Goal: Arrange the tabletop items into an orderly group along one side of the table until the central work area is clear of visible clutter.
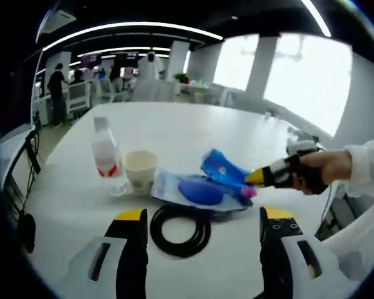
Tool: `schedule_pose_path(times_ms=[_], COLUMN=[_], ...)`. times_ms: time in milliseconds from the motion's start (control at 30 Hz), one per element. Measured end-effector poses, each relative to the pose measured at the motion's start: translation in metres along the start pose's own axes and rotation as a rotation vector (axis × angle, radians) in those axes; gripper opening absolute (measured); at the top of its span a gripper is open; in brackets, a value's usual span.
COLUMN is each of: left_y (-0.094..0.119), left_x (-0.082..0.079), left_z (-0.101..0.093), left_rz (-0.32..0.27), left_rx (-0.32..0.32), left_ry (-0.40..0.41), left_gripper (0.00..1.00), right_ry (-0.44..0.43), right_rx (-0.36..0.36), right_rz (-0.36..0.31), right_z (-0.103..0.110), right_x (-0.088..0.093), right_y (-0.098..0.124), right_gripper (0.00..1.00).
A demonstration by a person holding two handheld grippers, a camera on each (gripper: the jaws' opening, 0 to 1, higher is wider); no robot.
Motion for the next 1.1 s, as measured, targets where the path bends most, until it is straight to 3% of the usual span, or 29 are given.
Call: schedule_pose_path(times_ms=[167, 400, 533, 600, 733, 900, 967, 1033, 1100], left_y=[-0.025, -0.037, -0.043, -0.043, -0.043, -0.045, -0.046, -0.045, -0.046], left_x=[-0.018, -0.033, -0.037, -0.04, -0.041, -0.033, -0.031, -0.029, -0.025], left_z=[0.002, -0.014, -0.021, -0.027, -0.04, -0.052, -0.058, -0.062, -0.064], left_rz=[-0.015, -0.021, -0.018, -0.024, -0.021, 0.014, 0.018, 0.022, 0.045], left_rx=[0.05, 0.092, 0.102, 0.123, 0.159, 0.181, 0.191, 0.198, 0.192], left_ry=[0.072, 0.052, 0.036, 0.03, 0.002, -0.04, -0.045, -0.053, -0.065], left_gripper=[0.71, 0.69, 0.67, 0.62, 0.35, 0.33, 0.25, 0.11, 0.08], right_ry=[0.051, 0.215, 0.26, 0.273, 0.293, 0.295, 0.265, 0.271, 0.298], right_rx=[-0.041, -0.062, -0.075, -0.073, -0.068, -0.072, -0.091, -0.087, -0.08], right_rz=[0.031, 0.062, 0.082, 0.09, 0.095, 0.106, 0.116, 0.117, 0.112], right_z=[0.012, 0.032, 0.038, 0.037, 0.033, 0.027, 0.026, 0.024, 0.023], right_x=[0.007, 0.016, 0.022, 0.023, 0.023, 0.027, 0.029, 0.03, 0.029], right_y=[0.012, 0.034, 0.042, 0.045, 0.052, 0.063, 0.066, 0.069, 0.072], right_gripper=[0.0, 0.0, 0.0, 0.0, 0.0, 0.0, 0.0, 0.0, 0.0])
Point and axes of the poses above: the point that each gripper's makers call its tool centre point, and the gripper's own axes: y roughly backward along the fingers, z roughly to its left, x roughly out of its underside, the point moved 3 cm from there along y, roughly backward along the fingers, and after that the axes turned 15 degrees about -y, right-handed, at the moved point
